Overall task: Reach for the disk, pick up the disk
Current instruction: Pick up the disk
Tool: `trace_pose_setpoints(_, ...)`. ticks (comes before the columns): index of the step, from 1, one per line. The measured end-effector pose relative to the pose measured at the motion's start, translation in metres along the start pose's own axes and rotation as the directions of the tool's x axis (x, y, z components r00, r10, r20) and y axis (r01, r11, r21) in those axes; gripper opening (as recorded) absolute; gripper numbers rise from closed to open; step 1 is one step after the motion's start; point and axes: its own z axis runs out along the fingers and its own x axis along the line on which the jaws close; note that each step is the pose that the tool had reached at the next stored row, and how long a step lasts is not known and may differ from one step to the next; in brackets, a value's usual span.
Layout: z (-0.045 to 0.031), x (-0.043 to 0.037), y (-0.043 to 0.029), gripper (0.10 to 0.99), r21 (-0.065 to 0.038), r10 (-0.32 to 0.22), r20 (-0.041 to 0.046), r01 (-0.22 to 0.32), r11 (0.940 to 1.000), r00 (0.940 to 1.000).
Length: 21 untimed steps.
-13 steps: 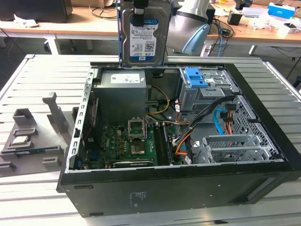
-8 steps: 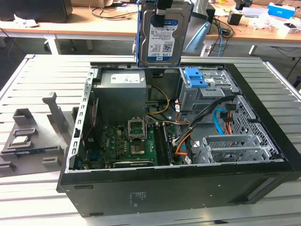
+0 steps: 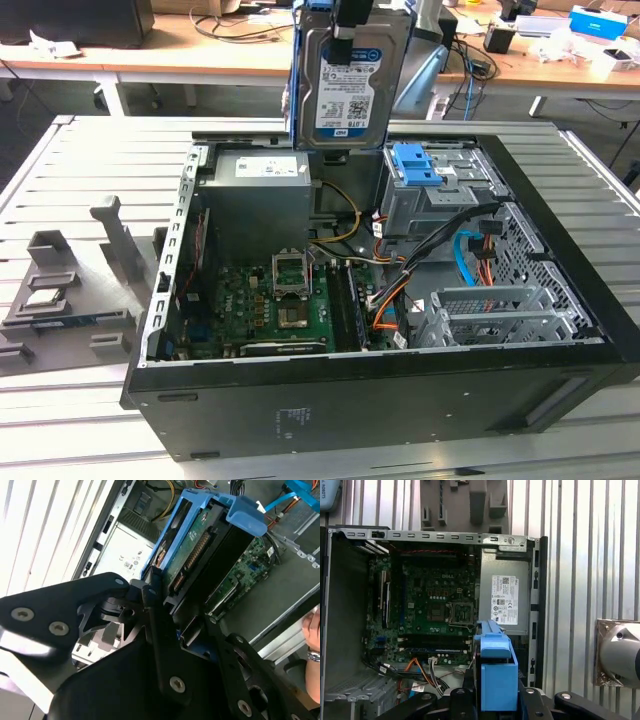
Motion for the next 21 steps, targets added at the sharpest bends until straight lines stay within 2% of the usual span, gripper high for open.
trace_pose_setpoints(3, 0.0000, 0.0078, 0.0003, 0.365, 0.000, 0.000, 0.0000, 0.000, 1.0000, 1.0000)
trace_pose_setpoints(5, 0.0000, 0.0177, 0.0007, 0.365, 0.000, 0.000, 0.0001, 0.000, 1.0000, 1.0000)
trace_pose_setpoints(7, 0.0000, 0.0239, 0.0009, 0.365, 0.000, 0.000, 0.0000, 0.000, 1.0000, 1.0000)
trace_pose_setpoints(16, -0.0001, 0.0461, 0.0018, 0.365, 0.000, 0.000, 0.0000, 0.000, 1.0000, 1.0000)
trace_pose_setpoints(21, 0.0000, 0.0665, 0.0027, 0.365, 0.000, 0.000, 0.0000, 0.000, 1.0000, 1.0000)
